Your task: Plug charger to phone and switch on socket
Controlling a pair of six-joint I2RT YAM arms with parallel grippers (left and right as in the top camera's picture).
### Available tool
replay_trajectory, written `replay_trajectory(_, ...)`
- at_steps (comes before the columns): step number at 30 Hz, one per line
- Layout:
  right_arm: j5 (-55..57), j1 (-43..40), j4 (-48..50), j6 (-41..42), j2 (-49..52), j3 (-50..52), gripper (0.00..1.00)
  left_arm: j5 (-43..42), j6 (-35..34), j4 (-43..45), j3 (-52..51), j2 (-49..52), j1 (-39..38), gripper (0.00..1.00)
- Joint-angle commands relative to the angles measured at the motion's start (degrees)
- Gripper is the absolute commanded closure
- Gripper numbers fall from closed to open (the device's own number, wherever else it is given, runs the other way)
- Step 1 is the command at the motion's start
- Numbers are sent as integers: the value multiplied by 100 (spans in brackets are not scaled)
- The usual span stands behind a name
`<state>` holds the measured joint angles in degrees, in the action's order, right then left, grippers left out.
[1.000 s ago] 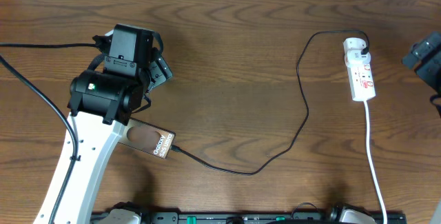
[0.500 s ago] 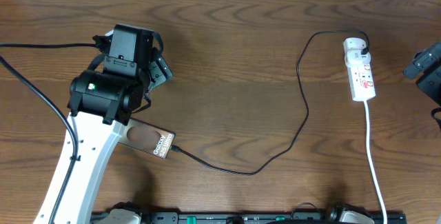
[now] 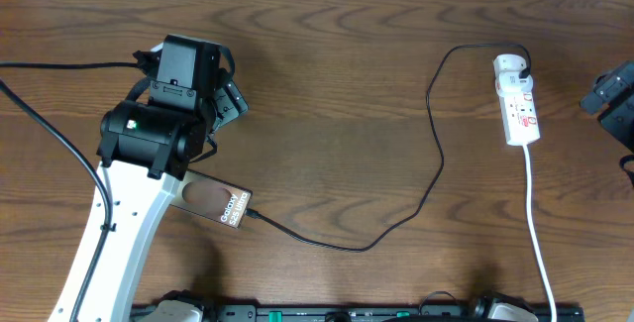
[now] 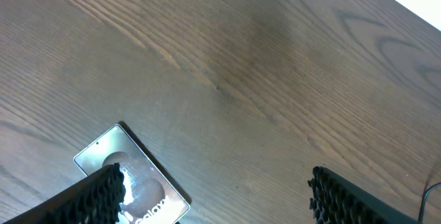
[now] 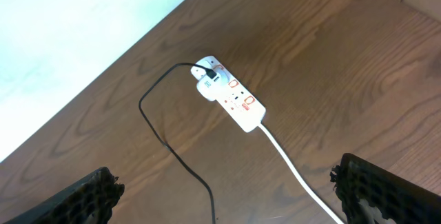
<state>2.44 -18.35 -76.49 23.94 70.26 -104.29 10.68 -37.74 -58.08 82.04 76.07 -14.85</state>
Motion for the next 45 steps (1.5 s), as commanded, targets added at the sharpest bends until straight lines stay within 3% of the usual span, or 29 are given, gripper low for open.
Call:
replay_trajectory(1,85,44,-9,87,-13,-7,1,94,-70,-15,70,28,-11,15)
replay_trajectory(11,85,44,-9,87,-13,-7,1,205,232,-175,9,-13,-7,15)
replay_trajectory(16,85,44,-9,87,-13,-7,1,702,229,55,-723,-752,-7,15)
replay_trajectory(20,85,44,-9,87,-13,-7,1,745,232,1325,-2002,-1917,-7,15)
replay_trajectory(27,85,44,-9,87,-13,-7,1,737,234,4798,-4959,-4325,210,15)
replay_trajectory(31,85,44,-9,87,-13,-7,1,730,260,6181,-6203,-5224,450,15)
replay_trajectory(37,85,44,-9,87,-13,-7,1,13,990,7047,-7263,-6133,1064,15)
replay_trajectory(45,85,44,-9,87,-13,-7,1,-822,2197,6872,-7558,-6966,1596,15)
